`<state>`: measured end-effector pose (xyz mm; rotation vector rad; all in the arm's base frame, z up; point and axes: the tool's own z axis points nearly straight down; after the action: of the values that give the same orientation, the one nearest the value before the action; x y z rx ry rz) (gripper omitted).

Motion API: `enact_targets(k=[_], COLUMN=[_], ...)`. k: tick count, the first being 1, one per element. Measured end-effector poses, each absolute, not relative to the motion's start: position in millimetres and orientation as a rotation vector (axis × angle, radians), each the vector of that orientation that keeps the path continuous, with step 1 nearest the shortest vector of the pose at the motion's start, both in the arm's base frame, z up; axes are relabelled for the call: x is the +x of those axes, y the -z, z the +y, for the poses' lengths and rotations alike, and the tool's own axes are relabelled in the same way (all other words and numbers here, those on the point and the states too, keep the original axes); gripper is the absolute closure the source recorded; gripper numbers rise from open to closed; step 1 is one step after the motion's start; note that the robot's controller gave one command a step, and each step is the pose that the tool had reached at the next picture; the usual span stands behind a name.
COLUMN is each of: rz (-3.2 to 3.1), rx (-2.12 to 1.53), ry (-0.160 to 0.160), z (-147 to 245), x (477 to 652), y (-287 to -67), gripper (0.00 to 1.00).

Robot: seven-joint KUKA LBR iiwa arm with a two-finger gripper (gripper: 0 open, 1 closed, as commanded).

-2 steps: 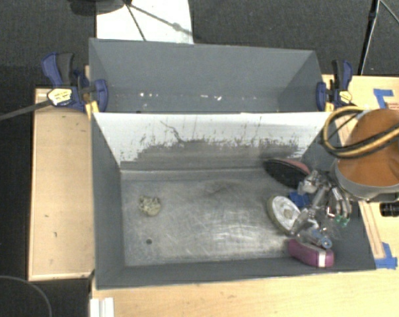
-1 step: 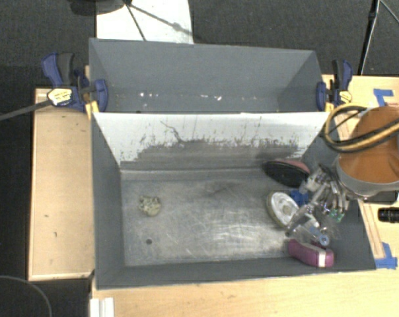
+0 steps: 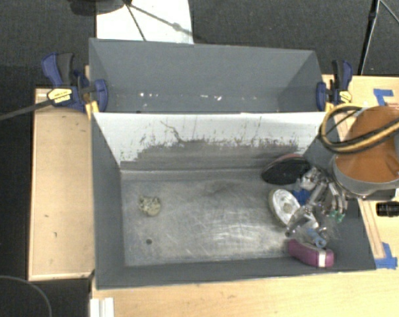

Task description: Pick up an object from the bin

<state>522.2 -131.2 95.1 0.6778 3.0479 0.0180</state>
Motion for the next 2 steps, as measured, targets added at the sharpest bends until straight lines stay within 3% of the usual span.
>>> enact_targets(k=[1,2], rz=[3.111,3.119], rx=[0.219,0.225], ry=[-0.003,-0.004], z=[-122.2,-122.7], x=[517.5,515.1], y=[-74.6,-73.9], gripper=[0.0,1.0])
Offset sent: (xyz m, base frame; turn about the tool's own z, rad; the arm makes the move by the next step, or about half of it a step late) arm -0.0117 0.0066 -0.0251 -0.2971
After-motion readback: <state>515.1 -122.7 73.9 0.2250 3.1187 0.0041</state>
